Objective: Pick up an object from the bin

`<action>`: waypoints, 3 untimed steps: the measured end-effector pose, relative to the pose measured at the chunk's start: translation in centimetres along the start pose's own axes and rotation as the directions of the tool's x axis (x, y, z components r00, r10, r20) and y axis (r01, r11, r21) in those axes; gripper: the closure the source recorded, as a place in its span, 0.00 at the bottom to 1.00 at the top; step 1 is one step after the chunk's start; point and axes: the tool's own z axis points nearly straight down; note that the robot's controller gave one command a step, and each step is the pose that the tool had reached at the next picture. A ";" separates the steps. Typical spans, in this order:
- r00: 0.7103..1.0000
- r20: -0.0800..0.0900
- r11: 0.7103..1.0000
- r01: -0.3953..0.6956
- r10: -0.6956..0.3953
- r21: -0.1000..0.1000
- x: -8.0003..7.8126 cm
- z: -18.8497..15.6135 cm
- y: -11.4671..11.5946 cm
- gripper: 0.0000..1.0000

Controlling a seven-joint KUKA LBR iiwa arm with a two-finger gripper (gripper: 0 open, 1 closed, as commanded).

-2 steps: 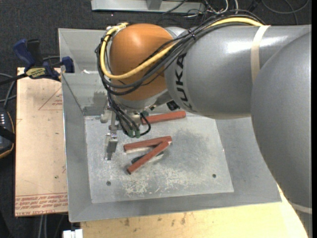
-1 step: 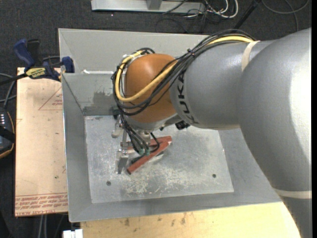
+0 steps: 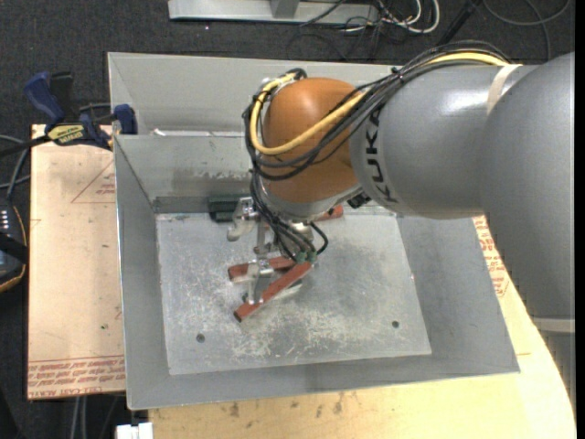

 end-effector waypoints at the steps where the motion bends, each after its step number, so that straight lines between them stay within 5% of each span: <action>1: 0.974 0.005 0.974 -0.229 0.229 -0.001 0.7 0.2 -3.6 0.00; 2: 0.999 0.004 0.999 -0.054 0.054 0.000 1.5 4.5 -3.8 0.00; 3: 0.970 0.001 0.970 -0.241 0.241 -0.006 1.7 6.9 -4.3 1.00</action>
Offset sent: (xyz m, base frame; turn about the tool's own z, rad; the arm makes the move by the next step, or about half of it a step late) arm -0.0161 -0.0415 -0.0784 -0.1462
